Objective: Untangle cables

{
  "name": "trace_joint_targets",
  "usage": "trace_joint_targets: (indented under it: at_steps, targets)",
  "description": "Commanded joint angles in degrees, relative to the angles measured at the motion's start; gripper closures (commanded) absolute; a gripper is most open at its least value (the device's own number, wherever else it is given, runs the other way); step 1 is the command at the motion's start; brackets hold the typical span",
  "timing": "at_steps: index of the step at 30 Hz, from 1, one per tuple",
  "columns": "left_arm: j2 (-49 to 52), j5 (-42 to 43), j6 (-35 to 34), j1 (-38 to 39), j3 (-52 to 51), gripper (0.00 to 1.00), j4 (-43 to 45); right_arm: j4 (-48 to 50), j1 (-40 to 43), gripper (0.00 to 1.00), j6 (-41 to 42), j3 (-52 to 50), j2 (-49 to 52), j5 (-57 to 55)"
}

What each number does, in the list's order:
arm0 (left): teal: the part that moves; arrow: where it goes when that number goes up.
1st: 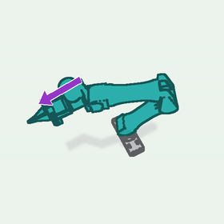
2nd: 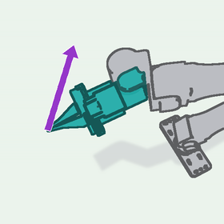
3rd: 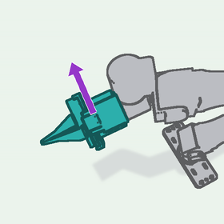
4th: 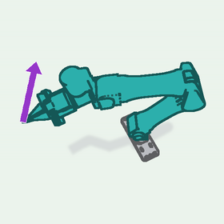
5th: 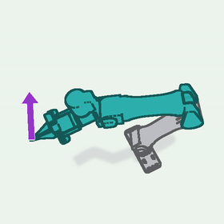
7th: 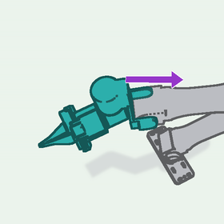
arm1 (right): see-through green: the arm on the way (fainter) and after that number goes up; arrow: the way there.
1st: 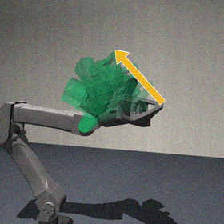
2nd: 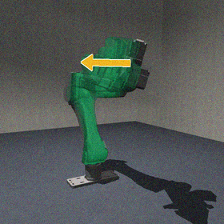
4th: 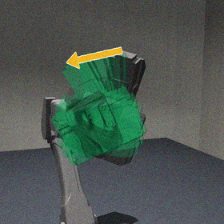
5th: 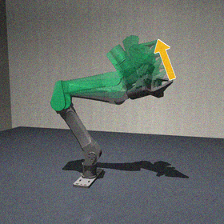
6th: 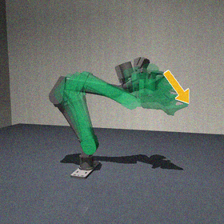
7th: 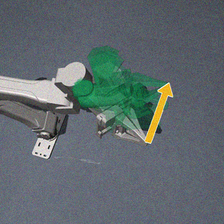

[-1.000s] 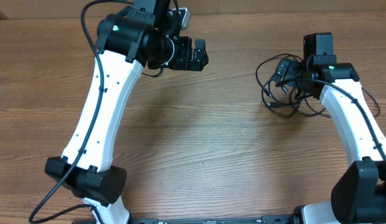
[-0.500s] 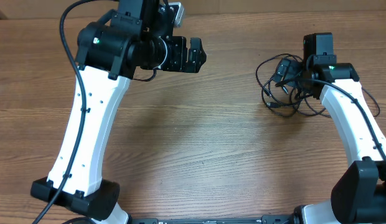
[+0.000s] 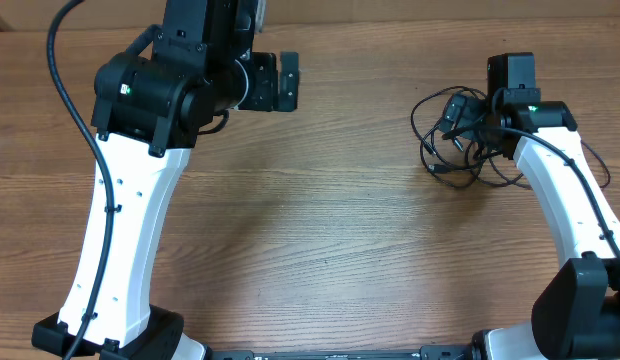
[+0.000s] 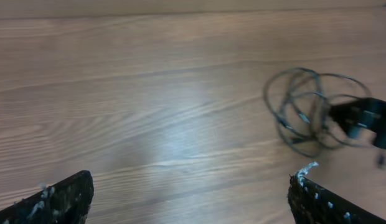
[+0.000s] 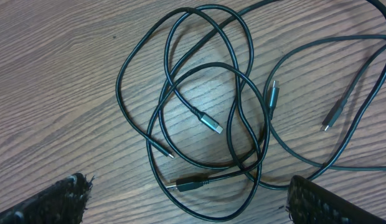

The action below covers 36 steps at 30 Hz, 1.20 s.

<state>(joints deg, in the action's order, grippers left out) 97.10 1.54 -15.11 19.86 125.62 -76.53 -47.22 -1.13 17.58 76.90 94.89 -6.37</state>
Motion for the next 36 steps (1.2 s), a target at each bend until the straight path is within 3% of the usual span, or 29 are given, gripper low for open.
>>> trace_joint_targets:
  at_steps: [1,19,36]
  targets:
    - [-1.2,-5.6,-0.7,0.0,0.9,0.0,-0.3,0.2,0.1,0.0,0.0,0.0,0.2,0.0]
    - [-1.2,-6.4,-0.1,0.1,-1.3,0.0,-4.0,0.2,0.1,0.0,0.0,0.0,0.2,0.0]
    - [-1.2,-4.9,-0.1,0.1,-17.5,0.0,5.5,0.2,0.1,0.0,0.0,0.0,0.2,0.0]
